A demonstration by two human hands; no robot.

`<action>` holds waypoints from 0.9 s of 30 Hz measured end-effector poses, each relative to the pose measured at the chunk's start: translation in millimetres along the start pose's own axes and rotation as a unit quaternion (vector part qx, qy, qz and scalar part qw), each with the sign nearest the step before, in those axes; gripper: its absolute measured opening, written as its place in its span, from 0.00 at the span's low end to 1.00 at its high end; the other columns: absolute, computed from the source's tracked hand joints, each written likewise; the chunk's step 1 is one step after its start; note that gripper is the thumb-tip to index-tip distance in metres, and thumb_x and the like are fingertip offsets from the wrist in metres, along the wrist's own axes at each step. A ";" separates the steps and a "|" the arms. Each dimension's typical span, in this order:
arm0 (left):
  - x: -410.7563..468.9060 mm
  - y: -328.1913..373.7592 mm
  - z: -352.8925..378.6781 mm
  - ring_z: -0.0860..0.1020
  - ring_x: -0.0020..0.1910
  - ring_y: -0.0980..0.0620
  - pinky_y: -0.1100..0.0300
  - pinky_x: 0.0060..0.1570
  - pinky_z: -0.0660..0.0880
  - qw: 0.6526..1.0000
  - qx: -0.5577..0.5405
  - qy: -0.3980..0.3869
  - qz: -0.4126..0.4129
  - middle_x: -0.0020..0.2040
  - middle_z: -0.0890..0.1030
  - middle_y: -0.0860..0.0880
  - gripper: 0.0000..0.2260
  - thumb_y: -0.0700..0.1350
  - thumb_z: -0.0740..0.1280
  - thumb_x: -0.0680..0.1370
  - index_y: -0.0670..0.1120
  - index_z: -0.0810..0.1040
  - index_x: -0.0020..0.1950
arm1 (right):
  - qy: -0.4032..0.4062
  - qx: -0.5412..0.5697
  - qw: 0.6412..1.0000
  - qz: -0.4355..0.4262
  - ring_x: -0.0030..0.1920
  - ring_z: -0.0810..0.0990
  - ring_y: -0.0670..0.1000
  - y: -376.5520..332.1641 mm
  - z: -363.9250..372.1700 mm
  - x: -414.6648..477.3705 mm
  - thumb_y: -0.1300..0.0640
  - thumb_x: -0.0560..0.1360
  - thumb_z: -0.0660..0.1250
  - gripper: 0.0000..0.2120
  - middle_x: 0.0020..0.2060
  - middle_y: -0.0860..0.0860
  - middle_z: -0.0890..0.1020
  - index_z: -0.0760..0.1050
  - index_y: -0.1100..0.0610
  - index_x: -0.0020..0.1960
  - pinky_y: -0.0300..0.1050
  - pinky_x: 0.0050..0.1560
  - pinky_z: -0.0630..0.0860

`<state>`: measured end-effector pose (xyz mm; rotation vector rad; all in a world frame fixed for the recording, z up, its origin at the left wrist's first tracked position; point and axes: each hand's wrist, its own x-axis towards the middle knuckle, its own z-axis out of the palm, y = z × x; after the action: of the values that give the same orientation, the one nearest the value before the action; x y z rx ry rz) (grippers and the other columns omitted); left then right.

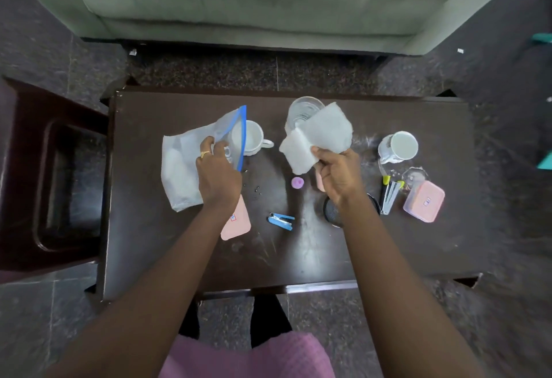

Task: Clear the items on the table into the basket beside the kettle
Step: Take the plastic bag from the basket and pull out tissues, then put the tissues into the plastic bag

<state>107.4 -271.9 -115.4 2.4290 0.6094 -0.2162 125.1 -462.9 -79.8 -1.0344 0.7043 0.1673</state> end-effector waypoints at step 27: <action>-23.7 -19.3 28.2 0.70 0.64 0.39 0.44 0.56 0.73 0.994 0.098 0.047 0.019 0.72 0.64 0.45 0.33 0.38 0.75 0.68 0.46 0.64 0.69 | 0.220 -0.298 0.928 0.035 0.42 0.77 0.57 -19.8 -131.1 -47.6 0.67 0.63 0.70 0.11 0.42 0.57 0.79 0.77 0.58 0.44 0.54 0.43 0.76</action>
<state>77.1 -284.3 -141.1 2.6507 0.6089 -0.1527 37.4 -573.1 -77.9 -1.6599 1.1387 0.2208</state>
